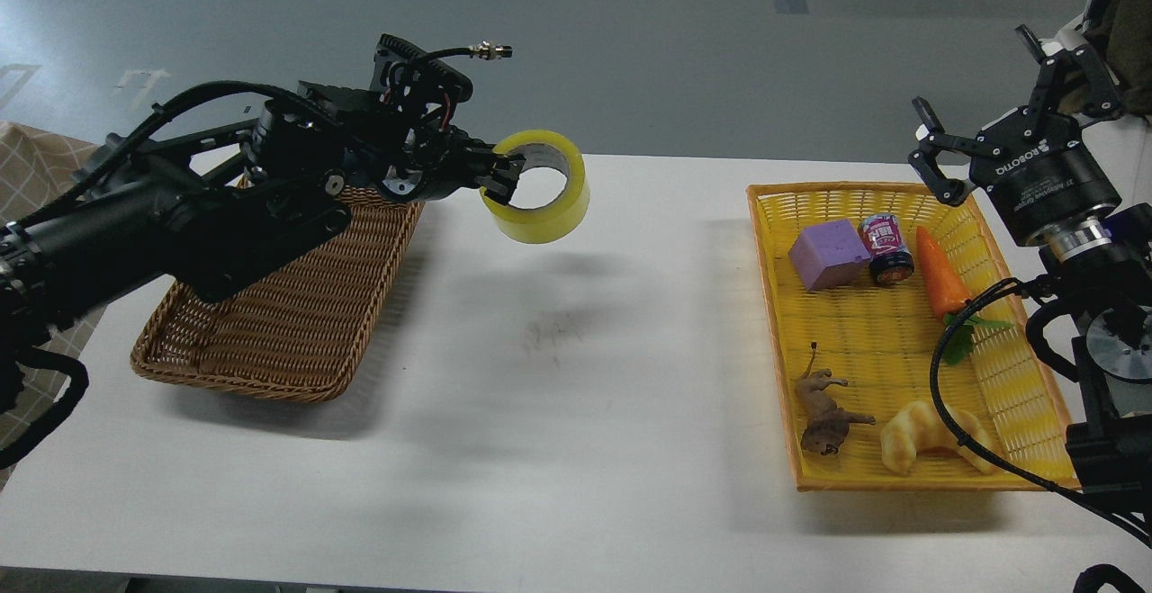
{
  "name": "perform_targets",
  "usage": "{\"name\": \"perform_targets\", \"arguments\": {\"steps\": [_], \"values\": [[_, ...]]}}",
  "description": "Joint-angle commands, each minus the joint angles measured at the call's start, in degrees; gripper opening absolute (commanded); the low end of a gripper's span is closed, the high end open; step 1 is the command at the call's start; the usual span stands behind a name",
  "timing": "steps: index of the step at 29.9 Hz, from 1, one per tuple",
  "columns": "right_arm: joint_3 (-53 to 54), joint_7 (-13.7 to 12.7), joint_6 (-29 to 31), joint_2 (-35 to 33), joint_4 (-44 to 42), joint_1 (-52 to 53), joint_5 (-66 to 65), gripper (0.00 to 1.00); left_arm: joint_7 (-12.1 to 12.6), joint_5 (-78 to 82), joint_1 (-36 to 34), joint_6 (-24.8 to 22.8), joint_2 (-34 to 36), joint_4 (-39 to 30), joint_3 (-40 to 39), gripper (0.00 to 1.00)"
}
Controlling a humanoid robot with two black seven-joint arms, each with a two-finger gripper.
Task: Place and transfer tape with both arms
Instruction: 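Carry the tape over the wicker basket and lower it inside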
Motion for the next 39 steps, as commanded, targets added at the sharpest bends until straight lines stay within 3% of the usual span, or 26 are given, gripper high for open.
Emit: {"name": "perform_targets", "arguments": {"steps": [1, 20, 39], "values": [[0.0, 0.0, 0.0, 0.0, -0.1, 0.0, 0.0, 1.00, -0.3, -0.4, 0.0, 0.0, 3.9, -1.2, 0.0, 0.00], [-0.1, 0.0, 0.0, 0.1, 0.1, 0.5, 0.0, 1.00, -2.2, -3.0, 8.0, 0.0, 18.5, -0.2, 0.2, 0.00], [-0.1, 0.0, 0.0, 0.0, 0.0, 0.3, 0.0, 1.00, -2.3, -3.5, 15.4, 2.3, 20.0, 3.5, 0.2, 0.00]]}}
